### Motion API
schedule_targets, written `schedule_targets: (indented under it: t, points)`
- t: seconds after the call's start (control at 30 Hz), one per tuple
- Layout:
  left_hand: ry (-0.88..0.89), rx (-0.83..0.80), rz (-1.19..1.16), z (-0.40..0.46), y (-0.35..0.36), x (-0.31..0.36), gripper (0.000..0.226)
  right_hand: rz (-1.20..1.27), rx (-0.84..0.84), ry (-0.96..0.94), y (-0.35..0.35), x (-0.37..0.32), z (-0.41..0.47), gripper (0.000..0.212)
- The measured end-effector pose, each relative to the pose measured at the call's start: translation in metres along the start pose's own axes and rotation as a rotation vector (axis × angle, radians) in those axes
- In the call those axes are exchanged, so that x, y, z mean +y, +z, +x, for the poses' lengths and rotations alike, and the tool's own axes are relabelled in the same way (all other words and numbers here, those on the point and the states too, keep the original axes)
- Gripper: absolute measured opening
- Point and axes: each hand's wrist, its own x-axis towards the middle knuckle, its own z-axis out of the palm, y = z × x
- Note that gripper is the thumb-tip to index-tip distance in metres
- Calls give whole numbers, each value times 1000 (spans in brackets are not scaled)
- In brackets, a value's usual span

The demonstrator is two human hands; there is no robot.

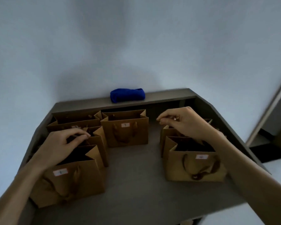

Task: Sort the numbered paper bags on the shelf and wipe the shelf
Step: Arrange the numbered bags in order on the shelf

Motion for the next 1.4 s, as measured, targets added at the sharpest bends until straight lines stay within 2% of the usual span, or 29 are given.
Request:
schedule_targets:
  t: [0.1,0.2,0.37,0.67,0.83,1.07,1.23,1.4]
  points:
    - [69,-32,-56,19,15,29,18,-106,-38,147,-26,36,-18,19]
    - [129,-98,-67,37,40,57,17,-214,-158,279,-42,70,-27,22]
    - [210,-211,-40,69,82,90,17,-329,-341,333,-49,98,-32,21]
    - [254,-208,-4,109,116,110,15,-348,-197,429,-40,114,-12,19]
    - [257,-187,-7,114,120,106,19,-350,-238,410,-40,112,-14,20]
    - [355,-113,-20,108,117,124,33,-349,-112,281,-40,85,-18,19]
    - [367,-63,46,105,108,120,25,-300,-105,195,-34,58,-6,19]
    - [306,-58,95,91,88,105,15,-283,-141,119,-17,33,11,21]
